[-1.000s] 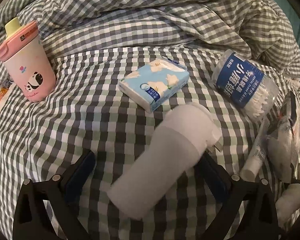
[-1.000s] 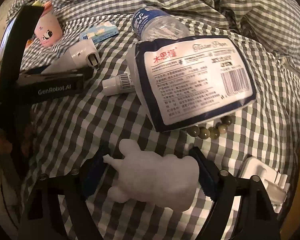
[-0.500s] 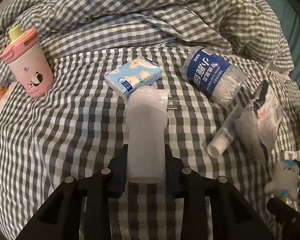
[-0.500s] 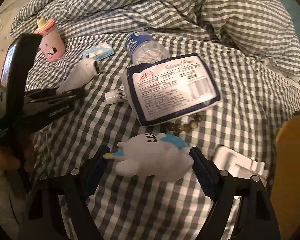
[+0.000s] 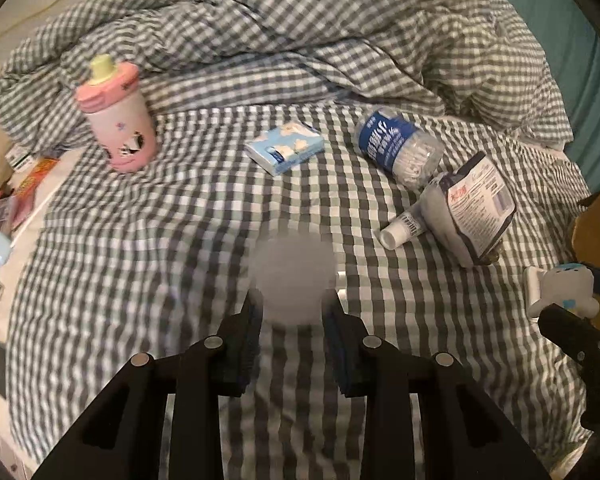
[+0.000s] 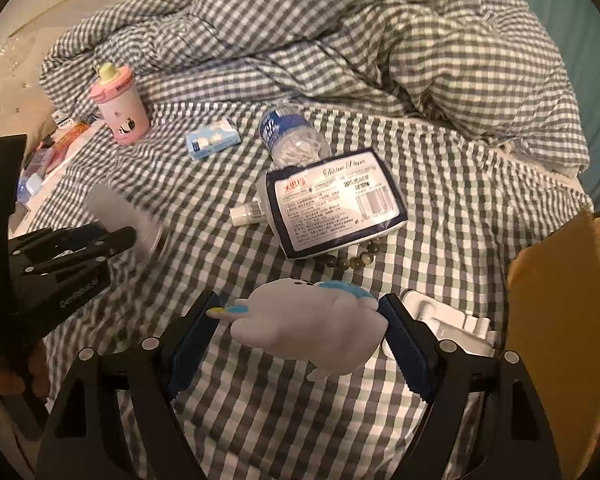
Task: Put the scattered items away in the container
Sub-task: 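Grasp and lift the white cylinder with the left tool while the right tool holds the figurine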
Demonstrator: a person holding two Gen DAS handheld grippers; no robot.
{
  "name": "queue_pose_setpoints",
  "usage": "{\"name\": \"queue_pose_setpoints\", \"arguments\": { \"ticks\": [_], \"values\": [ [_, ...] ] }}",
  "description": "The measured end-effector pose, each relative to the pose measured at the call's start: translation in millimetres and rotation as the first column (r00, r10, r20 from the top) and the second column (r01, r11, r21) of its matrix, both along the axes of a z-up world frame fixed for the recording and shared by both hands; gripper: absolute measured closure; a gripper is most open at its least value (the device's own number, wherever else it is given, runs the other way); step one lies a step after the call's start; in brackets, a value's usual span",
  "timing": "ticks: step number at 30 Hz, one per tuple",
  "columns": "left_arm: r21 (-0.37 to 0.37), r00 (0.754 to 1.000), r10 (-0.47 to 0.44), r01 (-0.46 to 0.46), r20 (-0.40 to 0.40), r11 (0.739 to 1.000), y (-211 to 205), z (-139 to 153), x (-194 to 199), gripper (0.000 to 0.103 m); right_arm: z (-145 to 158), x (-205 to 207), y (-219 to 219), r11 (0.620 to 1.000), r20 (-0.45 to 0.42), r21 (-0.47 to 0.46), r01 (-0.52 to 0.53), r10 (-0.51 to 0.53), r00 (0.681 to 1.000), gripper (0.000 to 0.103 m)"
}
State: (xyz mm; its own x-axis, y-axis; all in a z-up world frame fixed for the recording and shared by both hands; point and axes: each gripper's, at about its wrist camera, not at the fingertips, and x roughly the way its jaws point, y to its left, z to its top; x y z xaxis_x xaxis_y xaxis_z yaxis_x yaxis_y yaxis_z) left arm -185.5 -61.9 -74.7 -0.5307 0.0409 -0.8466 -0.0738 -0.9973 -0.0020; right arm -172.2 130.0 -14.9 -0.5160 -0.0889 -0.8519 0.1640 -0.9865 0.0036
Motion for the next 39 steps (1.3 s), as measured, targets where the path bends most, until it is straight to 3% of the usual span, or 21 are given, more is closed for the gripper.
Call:
{"name": "queue_pose_setpoints", "arguments": {
  "ticks": [2, 5, 8, 10, 11, 12, 22, 34, 39],
  "values": [
    [0.006, 1.000, -0.001, 0.001, -0.009, 1.000, -2.2, 10.3, 5.4, 0.097, 7.9, 5.4, -0.4, 1.000, -0.014, -0.003, -0.003, 0.003, 1.000, 0.022],
    [0.010, 0.999, -0.017, 0.017, -0.034, 1.000, -1.3, 24.1, 15.0, 0.097, 19.2, 15.0, 0.0, 1.000, -0.037, -0.009, -0.005, 0.005, 0.999, 0.022],
    [0.017, 1.000, -0.031, 0.031, -0.007, 0.999, -0.8, 12.8, 17.1, 0.093, 26.0, 25.6, 0.3, 1.000, -0.053, -0.010, -0.004, 0.003, 0.999, 0.022],
    [0.040, 0.999, -0.025, 0.023, 0.045, 0.999, -2.0, -4.8, 17.3, 0.068, 26.2, 30.7, 0.9, 1.000, -0.051, -0.010, -0.003, 0.002, 0.999, 0.022],
    [0.042, 0.998, -0.016, 0.014, 0.054, 0.999, -2.9, -10.7, 17.6, 0.038, 25.5, 32.5, 1.9, 1.000, -0.047, -0.008, -0.002, 0.002, 0.999, 0.022],
    [0.039, 0.999, -0.008, 0.006, 0.052, 0.999, -3.2, -15.3, 19.0, 0.022, 24.1, 33.7, 2.6, 1.000, -0.042, -0.004, -0.001, 0.001, 0.999, 0.022],
    [0.018, 0.999, 0.001, -0.001, 0.032, 1.000, 1.1, -25.1, -0.4, 0.021, 8.8, 22.5, 1.7, 1.000, -0.012, 0.001, 0.000, 0.000, 1.000, 0.022],
    [0.000, 0.994, 0.037, -0.037, 0.106, 0.999, -3.3, -70.4, -23.4, 0.022, -23.0, -2.1, 3.2, 1.000, 0.050, 0.007, 0.003, -0.003, 0.999, 0.022],
    [0.006, 0.992, 0.026, -0.027, 0.125, 1.000, -1.5, -63.5, -19.9, 0.059, -25.4, -2.3, 1.5, 1.000, 0.057, 0.002, -0.002, 0.002, 0.998, 0.022]
  ]
}}
